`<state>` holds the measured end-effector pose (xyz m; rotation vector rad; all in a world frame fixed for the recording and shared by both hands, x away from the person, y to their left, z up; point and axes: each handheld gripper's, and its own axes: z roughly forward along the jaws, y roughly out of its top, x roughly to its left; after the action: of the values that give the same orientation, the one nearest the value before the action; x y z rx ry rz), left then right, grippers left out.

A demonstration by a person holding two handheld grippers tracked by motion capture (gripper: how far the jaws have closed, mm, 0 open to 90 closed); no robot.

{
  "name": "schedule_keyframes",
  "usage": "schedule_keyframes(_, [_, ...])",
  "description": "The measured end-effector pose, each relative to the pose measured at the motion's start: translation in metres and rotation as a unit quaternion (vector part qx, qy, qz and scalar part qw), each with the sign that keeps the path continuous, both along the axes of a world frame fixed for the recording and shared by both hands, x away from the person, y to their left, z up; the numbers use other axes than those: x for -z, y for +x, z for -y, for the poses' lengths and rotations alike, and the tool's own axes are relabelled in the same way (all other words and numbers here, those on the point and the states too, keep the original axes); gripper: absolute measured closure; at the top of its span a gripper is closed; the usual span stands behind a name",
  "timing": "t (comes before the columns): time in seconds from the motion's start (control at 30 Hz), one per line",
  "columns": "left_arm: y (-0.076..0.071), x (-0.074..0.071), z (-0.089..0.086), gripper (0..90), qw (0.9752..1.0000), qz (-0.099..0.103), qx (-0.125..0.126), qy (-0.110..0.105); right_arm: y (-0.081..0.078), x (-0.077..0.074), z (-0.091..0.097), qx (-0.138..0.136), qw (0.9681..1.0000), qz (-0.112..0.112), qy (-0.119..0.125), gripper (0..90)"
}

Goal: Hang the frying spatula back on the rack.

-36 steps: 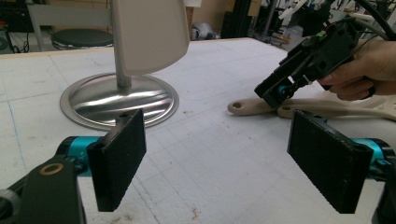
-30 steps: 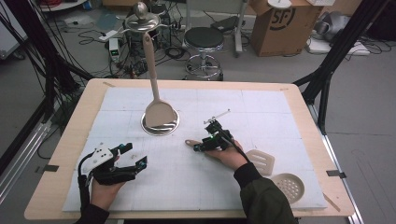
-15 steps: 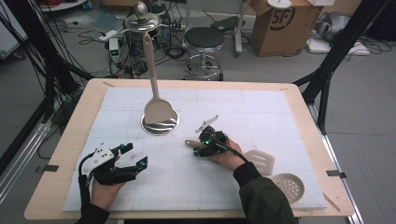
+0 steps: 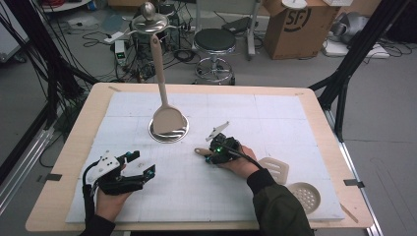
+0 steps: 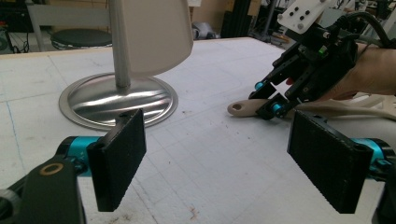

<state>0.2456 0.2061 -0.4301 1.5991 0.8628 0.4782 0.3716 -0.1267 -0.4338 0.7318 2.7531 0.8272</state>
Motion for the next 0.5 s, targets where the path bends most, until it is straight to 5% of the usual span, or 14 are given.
schedule_keyframes(0.27, [0.0000, 0.0000, -0.0003, 20.0, 1.0000, -0.001, 0.000, -0.001, 0.0002, -0.0001, -0.0006, -0.025, 0.9996, 0.014, -0.006, 64.9])
schedule_keyframes(0.5, [0.0000, 0.0002, -0.0010, 20.0, 1.0000, -0.001, -0.002, -0.001, 0.0043, 0.0002, 0.0010, -0.016, 0.9997, 0.018, 0.000, 65.2])
